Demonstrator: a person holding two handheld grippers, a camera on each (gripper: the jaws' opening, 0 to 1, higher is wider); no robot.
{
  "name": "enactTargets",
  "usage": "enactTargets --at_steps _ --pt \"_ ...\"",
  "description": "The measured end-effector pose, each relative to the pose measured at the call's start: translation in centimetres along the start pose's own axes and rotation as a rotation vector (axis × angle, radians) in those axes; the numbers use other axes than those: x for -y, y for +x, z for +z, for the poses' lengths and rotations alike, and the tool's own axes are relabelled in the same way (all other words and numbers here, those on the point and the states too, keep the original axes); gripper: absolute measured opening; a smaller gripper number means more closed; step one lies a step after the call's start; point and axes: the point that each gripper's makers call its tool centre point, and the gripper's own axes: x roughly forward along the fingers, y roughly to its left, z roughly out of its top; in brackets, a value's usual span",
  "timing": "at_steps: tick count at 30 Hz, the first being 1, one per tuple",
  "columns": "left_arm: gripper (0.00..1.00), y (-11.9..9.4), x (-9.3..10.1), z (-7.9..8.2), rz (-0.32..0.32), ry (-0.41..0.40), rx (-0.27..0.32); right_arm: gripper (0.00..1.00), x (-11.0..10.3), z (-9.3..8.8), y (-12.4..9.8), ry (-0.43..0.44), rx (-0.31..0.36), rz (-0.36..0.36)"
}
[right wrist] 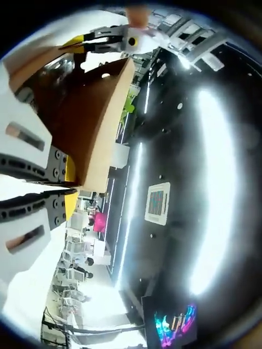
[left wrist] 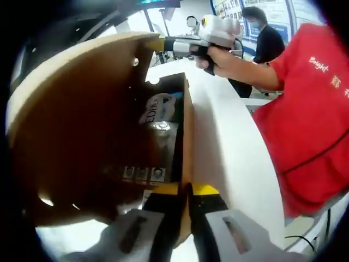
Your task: Operate the shoe box by opening the lid, removing the specified soft item, and placing it in the target area until the item is outside and the box remains undamaged.
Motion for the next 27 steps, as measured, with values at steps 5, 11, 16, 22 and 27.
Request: enactTargets --at_steps 5,11,16,22,27 --pt "0.04 0.1 0.1 0.1 0.025 0.109 0.034 0.01 0.0 0.2 0.3 -0.026 0.029 -0.015" --pt "0.06 0.0 0.2 0.2 0.069 0.129 0.043 0.01 0.4 0.5 0.9 0.017 0.028 -0.024" --pt "0.06 -0.1 0.0 0.2 0.077 0.115 0.038 0.0 0.7 0.9 1.8 0.039 0.011 -0.033" --pt "0.07 -0.1 -0.1 0.0 0.082 0.104 0.039 0.01 1.1 0.6 3.0 0.035 0.007 -0.007" --pt "0.07 -0.2 -0.1 0.0 0.093 0.105 0.042 0.01 0.8 0.7 3.5 0.011 0.009 -0.008"
